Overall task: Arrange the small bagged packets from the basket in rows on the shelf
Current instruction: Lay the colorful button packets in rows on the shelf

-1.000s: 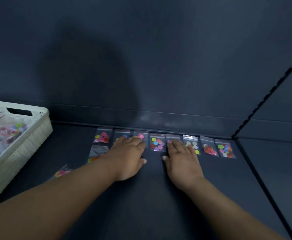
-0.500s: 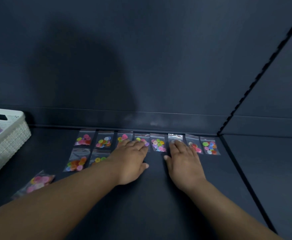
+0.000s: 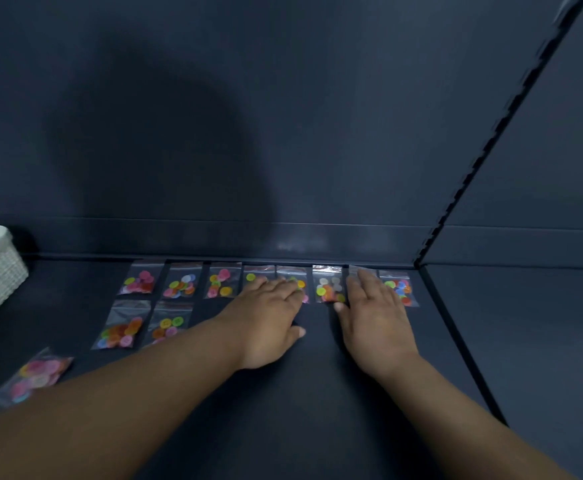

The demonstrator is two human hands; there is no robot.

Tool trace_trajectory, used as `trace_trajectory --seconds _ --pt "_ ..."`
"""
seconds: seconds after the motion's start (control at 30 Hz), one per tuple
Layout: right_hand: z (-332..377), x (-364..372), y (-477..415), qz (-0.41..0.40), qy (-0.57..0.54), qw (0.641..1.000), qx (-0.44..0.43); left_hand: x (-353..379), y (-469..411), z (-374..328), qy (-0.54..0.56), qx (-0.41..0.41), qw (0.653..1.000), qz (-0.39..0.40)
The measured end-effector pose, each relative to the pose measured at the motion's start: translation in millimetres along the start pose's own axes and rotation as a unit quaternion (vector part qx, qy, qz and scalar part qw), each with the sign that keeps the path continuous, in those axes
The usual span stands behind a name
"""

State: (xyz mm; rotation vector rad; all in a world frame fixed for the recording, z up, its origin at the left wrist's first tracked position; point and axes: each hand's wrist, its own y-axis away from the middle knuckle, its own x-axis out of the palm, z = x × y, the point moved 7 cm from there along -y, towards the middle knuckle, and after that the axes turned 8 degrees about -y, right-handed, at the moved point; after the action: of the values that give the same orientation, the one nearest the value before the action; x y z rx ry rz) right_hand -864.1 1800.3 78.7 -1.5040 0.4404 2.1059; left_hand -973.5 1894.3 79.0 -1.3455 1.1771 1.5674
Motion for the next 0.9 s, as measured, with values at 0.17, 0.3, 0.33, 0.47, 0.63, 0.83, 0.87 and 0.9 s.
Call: trace_trajectory --seconds 0.17,0.3,0.33,0.47,0.63,0.83,0.87,0.9 --pt "-14.3 10.7 1.0 0.03 0.015 0.999 0.012 0.1 -5.9 -3.5 -0.005 0.0 1.0 0.009" --pt "-13.2 10.8 -1.4 0.033 0.005 0.999 0.004 -2.5 -7.6 -5.4 -0.005 -0.003 1.0 0.005" --pt "-13.5 10.9 -1.3 0.033 0.003 0.999 0.004 -2.4 -7.4 -5.7 -0.004 -0.004 1.0 0.005" --pt "-14.9 11.7 -0.2 0.035 0.001 0.999 0.003 -1.6 -6.4 -6.0 0.0 -0.006 1.0 0.006" --pt "-12.3 10.4 0.4 0.036 0.002 0.999 -0.002 -5.1 -2.2 -5.0 0.009 -0.011 1.0 0.001" --pt "0.0 4.6 4.1 0.025 -0.003 1.0 -0.011 -16.1 8.7 8.1 0.008 -0.043 0.999 -0.03" --pt "5.3 2.1 4.7 0.015 -0.01 1.0 -0.021 -17.7 12.0 12.7 0.01 -0.053 0.998 -0.035" --pt "12.9 -0.4 4.8 0.004 -0.018 0.999 -0.037 -20.0 16.1 17.8 0.011 -0.064 0.997 -0.042"
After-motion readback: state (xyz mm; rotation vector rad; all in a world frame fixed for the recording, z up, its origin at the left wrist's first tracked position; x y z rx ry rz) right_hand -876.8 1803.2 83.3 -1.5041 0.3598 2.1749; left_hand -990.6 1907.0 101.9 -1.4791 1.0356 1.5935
